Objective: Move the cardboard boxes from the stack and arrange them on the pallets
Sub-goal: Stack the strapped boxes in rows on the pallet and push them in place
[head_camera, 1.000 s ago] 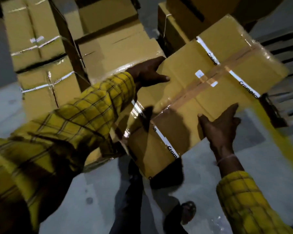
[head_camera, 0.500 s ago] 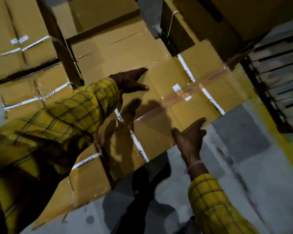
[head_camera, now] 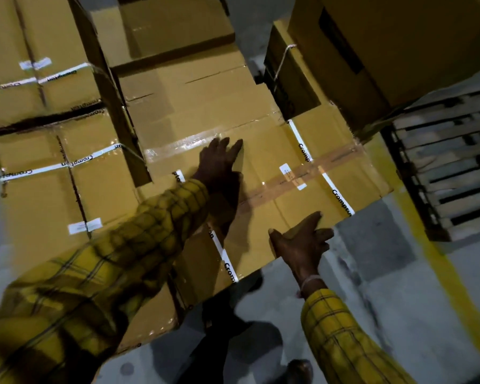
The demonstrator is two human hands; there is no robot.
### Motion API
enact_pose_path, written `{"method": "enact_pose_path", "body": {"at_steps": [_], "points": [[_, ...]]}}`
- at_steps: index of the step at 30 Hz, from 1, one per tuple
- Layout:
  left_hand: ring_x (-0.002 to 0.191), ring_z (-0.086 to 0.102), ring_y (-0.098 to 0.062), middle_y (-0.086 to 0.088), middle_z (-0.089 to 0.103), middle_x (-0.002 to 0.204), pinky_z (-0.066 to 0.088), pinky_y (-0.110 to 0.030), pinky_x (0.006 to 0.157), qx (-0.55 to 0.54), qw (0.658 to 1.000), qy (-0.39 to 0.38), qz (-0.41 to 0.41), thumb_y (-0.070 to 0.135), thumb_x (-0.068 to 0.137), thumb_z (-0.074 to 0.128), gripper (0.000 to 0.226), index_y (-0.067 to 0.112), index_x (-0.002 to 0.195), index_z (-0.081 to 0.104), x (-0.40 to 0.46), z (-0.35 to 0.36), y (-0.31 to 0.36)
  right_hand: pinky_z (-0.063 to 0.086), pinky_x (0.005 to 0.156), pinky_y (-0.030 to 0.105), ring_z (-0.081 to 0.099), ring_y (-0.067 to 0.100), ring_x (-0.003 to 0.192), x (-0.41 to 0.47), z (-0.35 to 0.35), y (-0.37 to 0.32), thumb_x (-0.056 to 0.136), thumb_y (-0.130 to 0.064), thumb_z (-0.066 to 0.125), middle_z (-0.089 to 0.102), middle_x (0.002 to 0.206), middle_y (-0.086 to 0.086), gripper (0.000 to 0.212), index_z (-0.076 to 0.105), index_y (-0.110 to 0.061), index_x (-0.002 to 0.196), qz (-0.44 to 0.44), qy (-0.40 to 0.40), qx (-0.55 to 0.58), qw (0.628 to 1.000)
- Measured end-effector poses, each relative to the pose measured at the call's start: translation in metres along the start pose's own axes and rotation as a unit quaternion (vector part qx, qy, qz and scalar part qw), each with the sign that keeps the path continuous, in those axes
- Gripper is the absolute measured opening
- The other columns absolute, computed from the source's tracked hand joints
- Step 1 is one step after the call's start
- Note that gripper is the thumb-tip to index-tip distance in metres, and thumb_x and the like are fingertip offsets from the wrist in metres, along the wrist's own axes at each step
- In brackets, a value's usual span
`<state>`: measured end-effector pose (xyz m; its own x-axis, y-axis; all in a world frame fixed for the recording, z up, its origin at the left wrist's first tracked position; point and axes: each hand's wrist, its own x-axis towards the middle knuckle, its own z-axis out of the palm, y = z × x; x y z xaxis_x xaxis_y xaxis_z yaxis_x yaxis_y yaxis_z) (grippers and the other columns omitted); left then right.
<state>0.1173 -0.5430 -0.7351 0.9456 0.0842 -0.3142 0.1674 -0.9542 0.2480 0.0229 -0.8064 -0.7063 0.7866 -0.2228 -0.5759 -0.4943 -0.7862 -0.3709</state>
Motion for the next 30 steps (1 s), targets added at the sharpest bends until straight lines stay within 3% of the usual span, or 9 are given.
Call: {"method": "enact_pose_path", "body": {"at_steps": [3, 7, 12, 16, 20, 23, 25, 27, 30], "points": [[0.155, 0.001, -0.046, -0.019, 0.005, 0.170, 0.010, -0.067, 0.120, -0.034, 0.999, 0.038, 0.016, 0.042, 0.087, 0.069, 0.092, 0.026, 0.163, 0.019, -0.050, 0.021, 0.017, 0.007, 0.123, 0.064, -0.016, 0.050, 0.154, 0.022, 0.000, -0.011, 0.079, -0.066, 0.075, -0.023, 0.167, 0.026, 0.123, -0.001, -0.025, 0.167, -0.112, 0.078, -0.151, 0.979], [0.150, 0.014, -0.055, -0.028, 0.019, 0.165, 0.020, -0.074, 0.114, -0.055, 0.993, 0.101, 0.023, 0.046, 0.090, 0.058, 0.079, 0.016, 0.157, 0.030, -0.091, 0.065, 0.020, 0.003, 0.121, 0.069, -0.015, 0.046, 0.156, 0.062, -0.004, -0.040, 0.088, -0.073, 0.054, -0.016, 0.171, 0.018, 0.098, 0.011, -0.032, 0.166, -0.303, 0.075, -0.247, 0.917], [0.154, 0.000, -0.048, -0.022, 0.007, 0.169, 0.011, -0.068, 0.120, -0.032, 0.990, 0.136, -0.013, 0.048, 0.093, 0.065, 0.086, 0.014, 0.161, 0.025, -0.120, 0.081, 0.032, -0.002, 0.121, 0.068, -0.015, 0.044, 0.156, 0.108, -0.012, -0.095, 0.096, -0.073, 0.035, -0.016, 0.172, 0.011, 0.083, 0.010, -0.036, 0.166, -0.494, 0.013, -0.332, 0.803], [0.154, -0.013, -0.040, -0.016, -0.006, 0.169, 0.002, -0.065, 0.122, -0.078, 0.984, 0.131, -0.091, 0.049, 0.094, 0.064, 0.090, 0.019, 0.163, 0.015, -0.132, 0.086, 0.046, 0.002, 0.120, 0.072, -0.010, 0.044, 0.157, 0.122, 0.000, -0.134, 0.094, -0.076, 0.027, -0.010, 0.173, 0.011, 0.084, 0.011, -0.036, 0.166, -0.576, -0.030, -0.392, 0.716], [0.157, -0.011, -0.036, -0.012, -0.006, 0.171, 0.006, -0.058, 0.126, -0.186, 0.953, 0.168, -0.171, 0.042, 0.096, 0.063, 0.085, 0.019, 0.163, 0.017, -0.156, 0.097, 0.082, -0.003, 0.122, 0.069, -0.007, 0.046, 0.157, 0.135, 0.007, -0.155, 0.096, -0.079, 0.030, -0.001, 0.173, 0.014, 0.083, 0.000, -0.042, 0.164, -0.589, -0.050, -0.423, 0.687], [0.151, 0.030, -0.030, -0.008, 0.031, 0.163, 0.039, -0.051, 0.117, -0.312, 0.875, 0.300, -0.216, 0.032, 0.098, 0.063, 0.061, 0.014, 0.153, 0.043, -0.177, 0.102, 0.125, -0.001, 0.122, 0.068, 0.004, 0.051, 0.155, 0.137, 0.009, -0.163, 0.095, -0.080, 0.029, 0.015, 0.169, 0.022, 0.084, -0.001, -0.042, 0.164, -0.601, -0.054, -0.438, 0.666], [0.123, 0.057, -0.022, -0.004, 0.053, 0.135, 0.056, -0.043, 0.094, -0.384, 0.805, 0.375, -0.253, 0.028, 0.099, 0.064, 0.038, 0.013, 0.134, 0.058, -0.194, 0.098, 0.153, 0.003, 0.121, 0.068, 0.012, 0.052, 0.152, 0.137, 0.011, -0.166, 0.095, -0.080, 0.030, 0.024, 0.163, 0.024, 0.085, -0.001, -0.042, 0.164, -0.606, -0.044, -0.446, 0.657], [0.095, 0.063, -0.015, 0.002, 0.061, 0.106, 0.056, -0.043, 0.079, -0.417, 0.751, 0.394, -0.327, 0.032, 0.100, 0.065, 0.015, 0.019, 0.108, 0.065, -0.210, 0.096, 0.177, 0.006, 0.120, 0.069, 0.019, 0.052, 0.148, 0.137, 0.014, -0.167, 0.095, -0.081, 0.029, 0.028, 0.159, 0.025, 0.084, -0.001, -0.043, 0.164, -0.602, -0.036, -0.456, 0.654], [0.073, 0.069, -0.015, 0.001, 0.070, 0.075, 0.058, -0.040, 0.071, -0.519, 0.646, 0.338, -0.447, 0.052, 0.100, 0.059, 0.040, 0.019, 0.078, 0.068, -0.226, 0.102, 0.199, 0.009, 0.121, 0.069, 0.022, 0.052, 0.146, 0.136, 0.019, -0.169, 0.097, -0.079, 0.029, 0.029, 0.156, 0.026, 0.082, 0.000, -0.042, 0.164, -0.600, -0.030, -0.457, 0.656]]}}
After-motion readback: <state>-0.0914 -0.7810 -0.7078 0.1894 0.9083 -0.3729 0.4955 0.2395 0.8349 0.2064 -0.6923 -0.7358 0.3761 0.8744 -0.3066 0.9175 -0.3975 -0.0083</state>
